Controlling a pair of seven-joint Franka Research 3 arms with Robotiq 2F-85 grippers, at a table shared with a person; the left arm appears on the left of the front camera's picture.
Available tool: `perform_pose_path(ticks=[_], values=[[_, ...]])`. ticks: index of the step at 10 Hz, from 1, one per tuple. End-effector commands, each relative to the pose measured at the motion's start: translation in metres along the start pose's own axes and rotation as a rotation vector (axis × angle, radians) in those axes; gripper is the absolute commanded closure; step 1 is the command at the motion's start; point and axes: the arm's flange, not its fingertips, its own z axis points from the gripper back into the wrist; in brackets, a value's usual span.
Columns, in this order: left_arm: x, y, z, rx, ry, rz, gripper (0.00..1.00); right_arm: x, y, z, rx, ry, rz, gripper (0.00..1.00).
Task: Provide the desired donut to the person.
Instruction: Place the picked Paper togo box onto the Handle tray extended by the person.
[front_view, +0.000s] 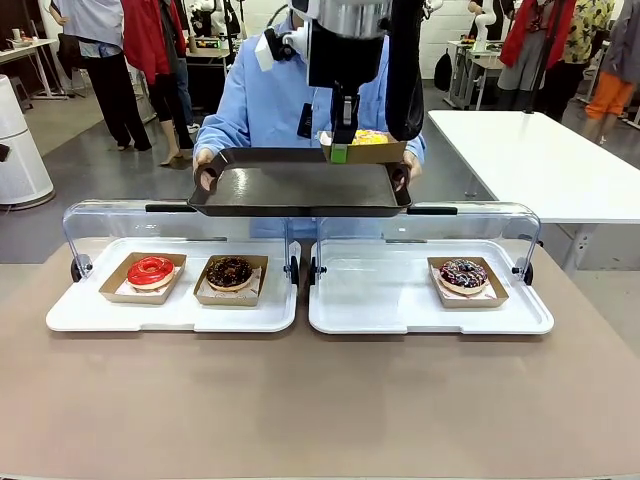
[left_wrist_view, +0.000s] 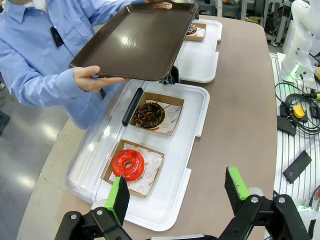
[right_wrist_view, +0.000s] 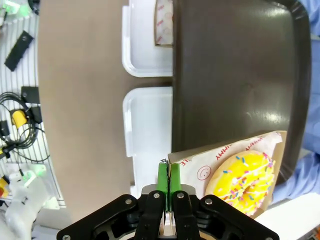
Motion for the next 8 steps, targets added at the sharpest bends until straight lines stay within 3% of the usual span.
perform_pose_path(ticks=[1, 8], values=[[0.001, -0.001, 0.0, -0.002, -0.014, 0.004, 0.0, -0.008, -0.019, -0.011, -0.038, 0.008, 0.0, 0.98], [0.001, -0.001, 0.0, -0.002, -0.014, 0.004, 0.0, -0.027, -0.061, -0.075, -0.025, -0.015, -0.01, 0.98]])
